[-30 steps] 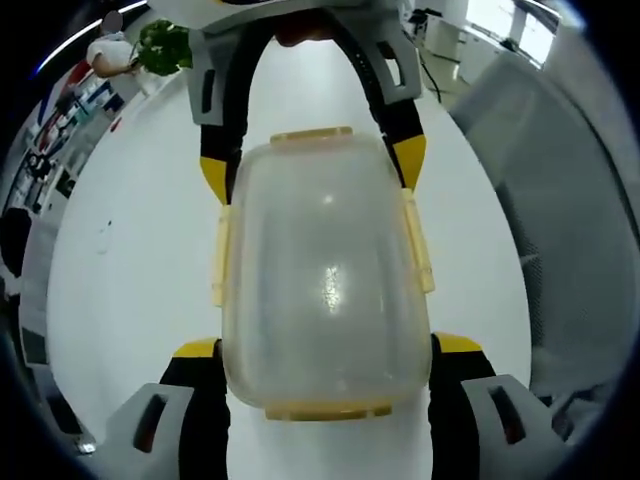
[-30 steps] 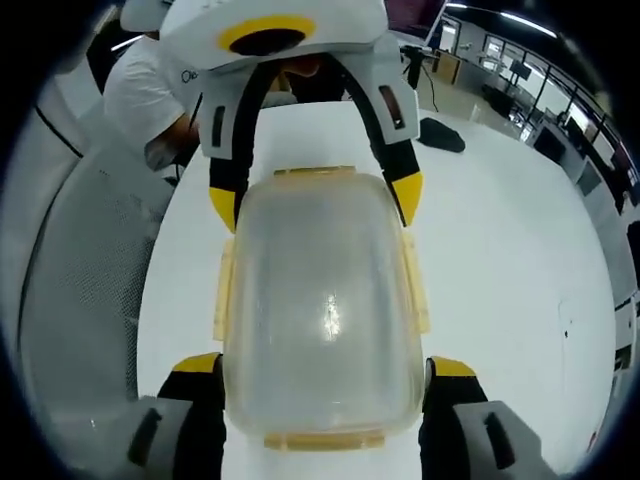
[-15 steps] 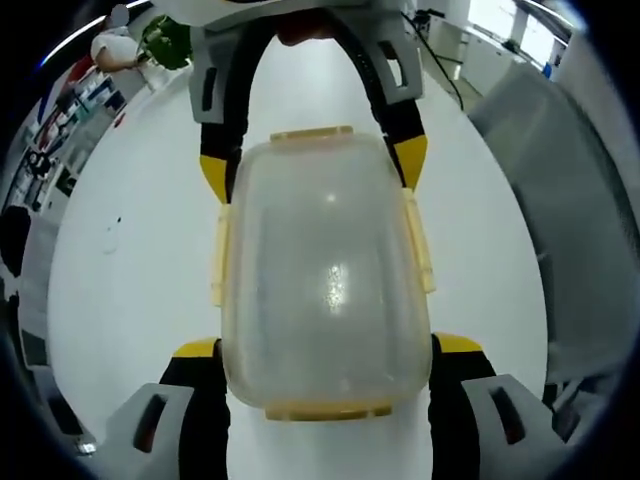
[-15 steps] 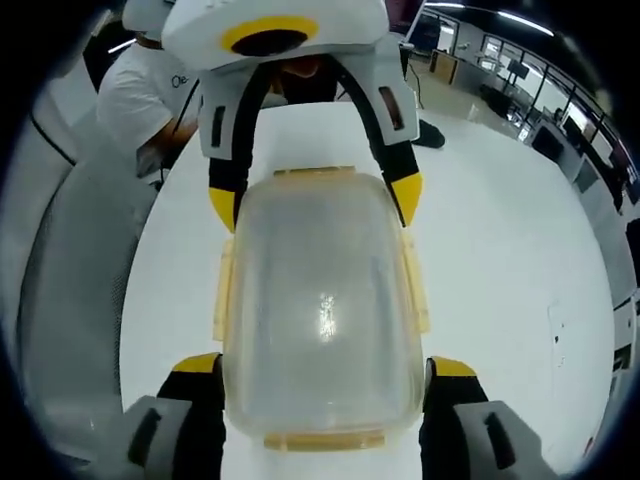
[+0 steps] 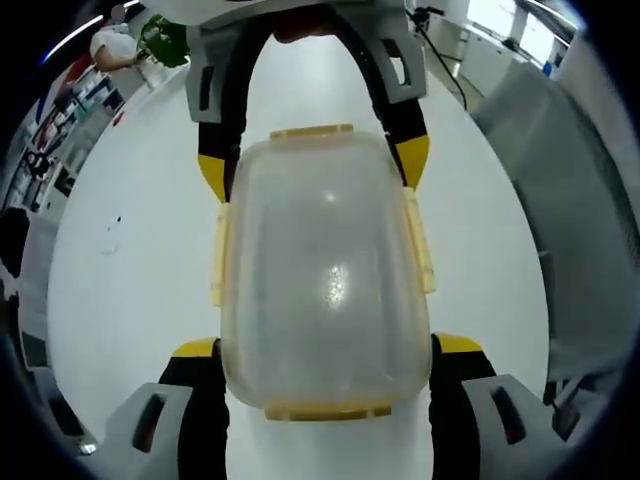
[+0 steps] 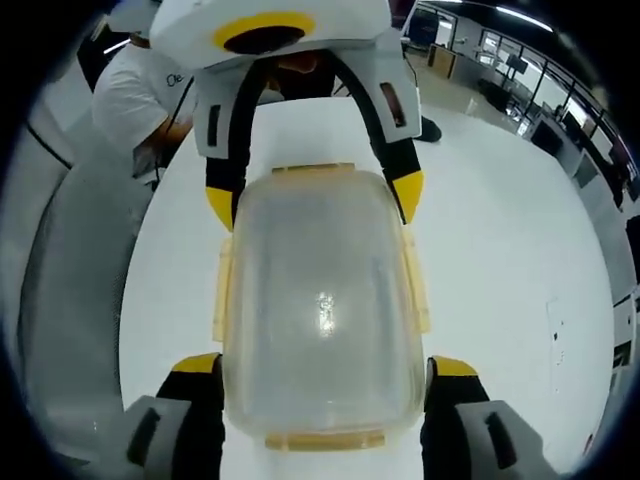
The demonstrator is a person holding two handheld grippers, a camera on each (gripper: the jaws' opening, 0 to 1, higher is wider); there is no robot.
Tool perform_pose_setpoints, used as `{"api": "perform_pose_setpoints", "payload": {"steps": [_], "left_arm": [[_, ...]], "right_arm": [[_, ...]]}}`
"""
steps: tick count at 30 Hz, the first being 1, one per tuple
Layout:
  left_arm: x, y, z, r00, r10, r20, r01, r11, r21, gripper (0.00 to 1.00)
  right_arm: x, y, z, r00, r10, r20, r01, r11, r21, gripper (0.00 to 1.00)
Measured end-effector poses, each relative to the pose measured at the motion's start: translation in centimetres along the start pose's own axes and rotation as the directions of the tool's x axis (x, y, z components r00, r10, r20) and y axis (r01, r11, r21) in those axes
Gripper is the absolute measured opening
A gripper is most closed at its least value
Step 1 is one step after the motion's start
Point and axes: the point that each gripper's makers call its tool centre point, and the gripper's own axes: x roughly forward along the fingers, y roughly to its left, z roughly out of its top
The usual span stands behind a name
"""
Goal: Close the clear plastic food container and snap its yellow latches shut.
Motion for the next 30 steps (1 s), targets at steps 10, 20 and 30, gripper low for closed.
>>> {"api": "perform_pose_setpoints", "payload": {"steps": [10,20,30], "left_arm": [[-0.3,0.1,0.7,0.998,0.05,0.03,-0.049,0.998,-0.03,0.99],[-2.0,-0.4,0.3,0.997,0.066,0.04,-0.063,0.997,-0.053,0.98],[-4.3,-1.1,0.4,0.986,0.113,0.122,-0.092,0.982,-0.166,0.99]], "right_arm": [[-0.5,-0.1,1.0,0.999,-0.025,0.039,0.024,0.999,0.029,0.99],[-2.0,0.9,1.3,0.998,-0.038,0.057,0.037,0.999,0.01,0.99],[-3.7,2.1,1.6,0.991,-0.068,0.114,0.062,0.997,0.051,0.99]]}}
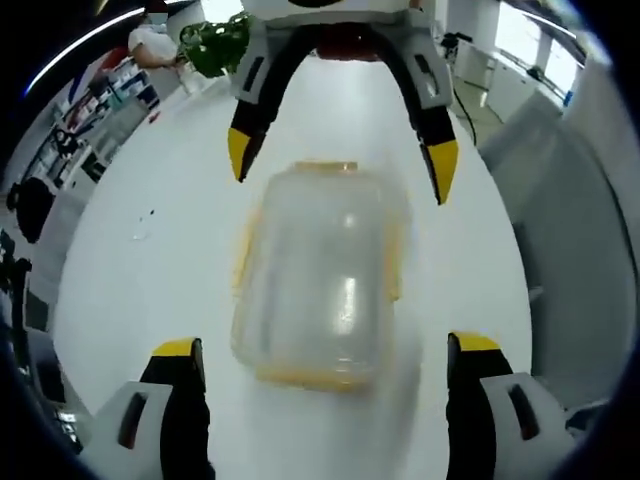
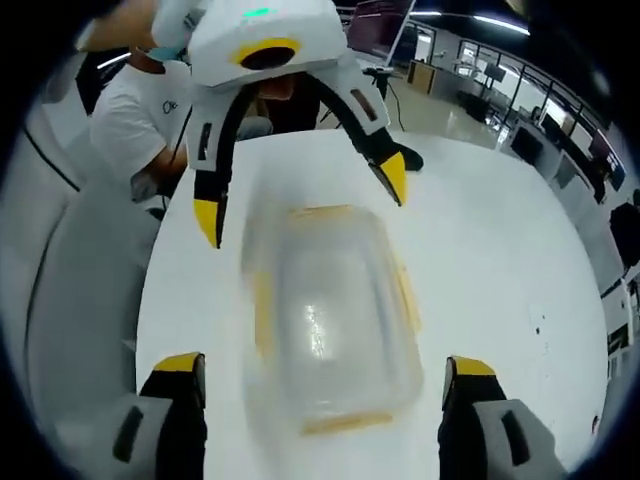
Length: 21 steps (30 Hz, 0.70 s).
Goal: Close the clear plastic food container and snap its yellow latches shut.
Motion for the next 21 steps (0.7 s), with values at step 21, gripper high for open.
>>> {"api": "perform_pose_setpoints", "payload": {"steps": [21], "left_arm": [[-4.2,-3.7,1.2,0.974,0.078,0.213,-0.038,0.982,-0.186,0.99]], "right_arm": [[-4.0,3.3,-0.4,0.981,-0.085,0.172,0.059,0.987,0.152,0.99]]}}
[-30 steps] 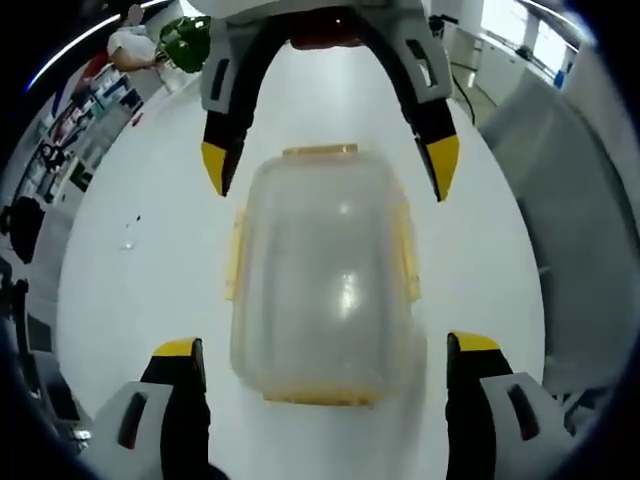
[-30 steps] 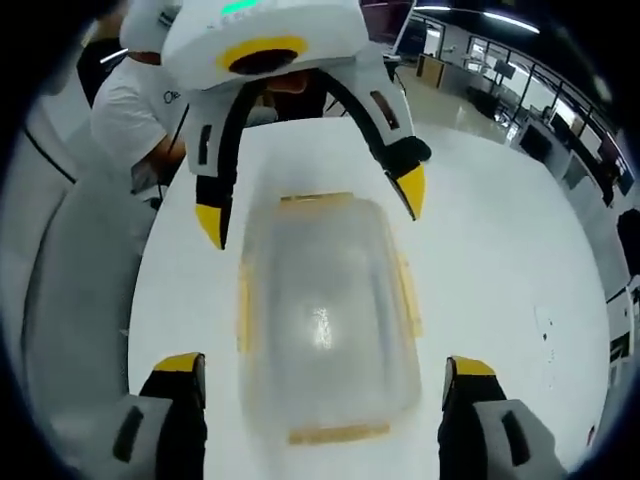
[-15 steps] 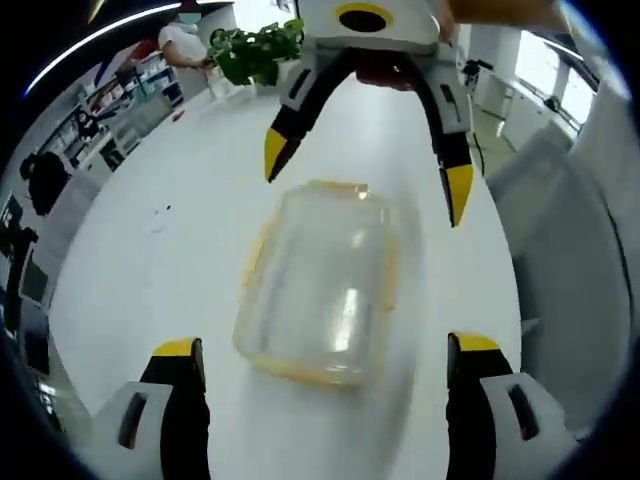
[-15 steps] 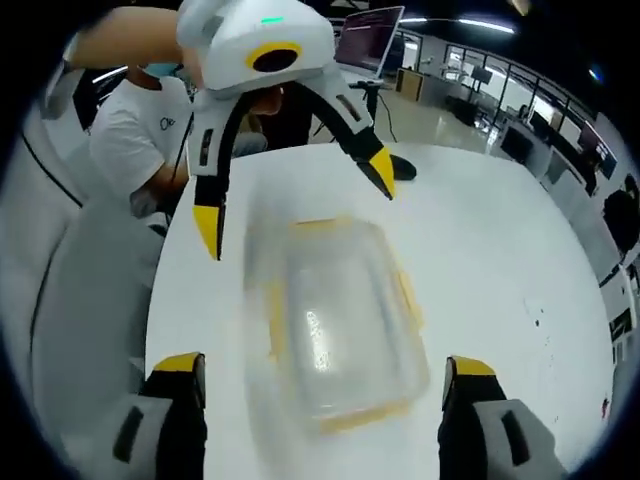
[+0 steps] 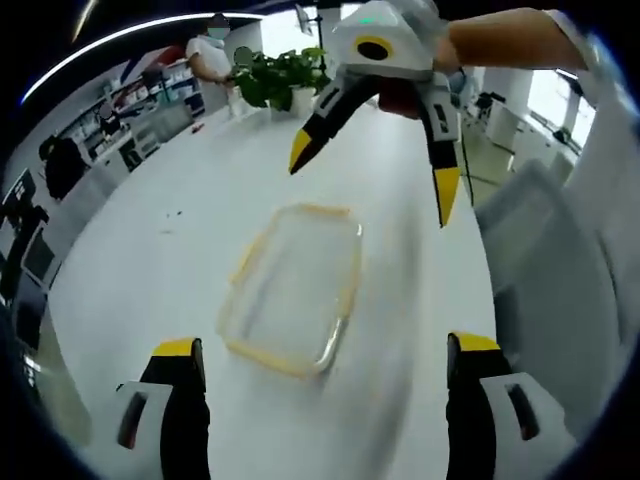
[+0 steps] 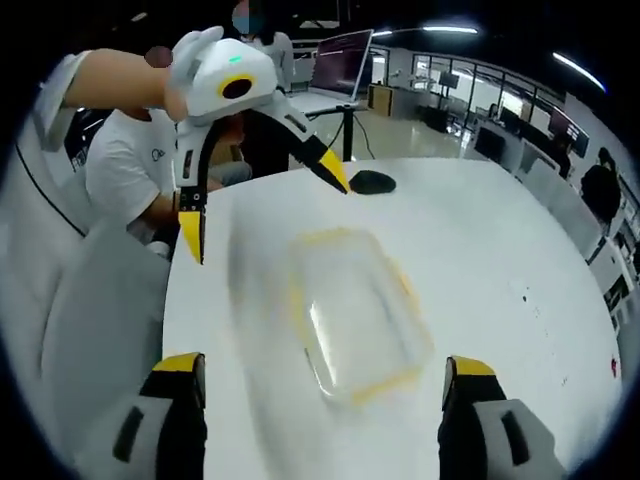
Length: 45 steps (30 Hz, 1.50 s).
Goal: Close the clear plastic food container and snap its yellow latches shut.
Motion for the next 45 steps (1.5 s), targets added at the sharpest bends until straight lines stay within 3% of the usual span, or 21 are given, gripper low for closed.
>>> {"api": "perform_pose_setpoints", "payload": {"steps": [7,13,23,27,35,37,39,45], "left_arm": [[-1.6,-1.2,0.3,0.997,0.031,0.066,-0.028,0.999,-0.044,0.98],[-3.1,-2.7,1.1,0.99,0.053,0.132,-0.044,0.997,-0.064,0.97],[-4.7,-4.6,0.1,0.979,0.113,0.172,-0.096,0.99,-0.102,0.94],[-5.2,-5.6,-0.1,0.97,0.139,0.201,-0.116,0.985,-0.126,0.94],[-6.0,-7.6,-0.8,0.964,0.166,0.209,-0.141,0.981,-0.131,0.94],[-6.1,-7.7,-1.4,0.967,0.184,0.174,-0.165,0.979,-0.12,0.93],[-6.6,-8.4,-0.9,0.962,0.171,0.214,-0.146,0.981,-0.126,0.91],[-7.1,-9.6,-1.3,0.962,0.177,0.21,-0.149,0.979,-0.141,0.96]], "right_arm": [[-1.5,1.7,0.3,0.996,-0.024,0.081,0.022,0.999,0.032,0.99],[-2.8,2.3,-0.1,0.988,-0.088,0.124,0.085,0.996,0.034,0.99],[-5.4,4.0,-1.1,0.966,-0.152,0.211,0.129,0.984,0.121,0.99],[-6.0,5.0,-2.0,0.96,-0.178,0.216,0.149,0.979,0.142,0.99],[-6.8,7.4,-4.0,0.952,-0.218,0.216,0.182,0.968,0.173,0.99],[-7.0,8.0,-4.2,0.948,-0.224,0.226,0.185,0.966,0.182,0.99],[-7.5,8.4,-4.4,0.945,-0.231,0.233,0.189,0.964,0.188,0.99],[-8.6,9.2,-4.6,0.928,-0.263,0.265,0.207,0.953,0.222,0.99]]}}
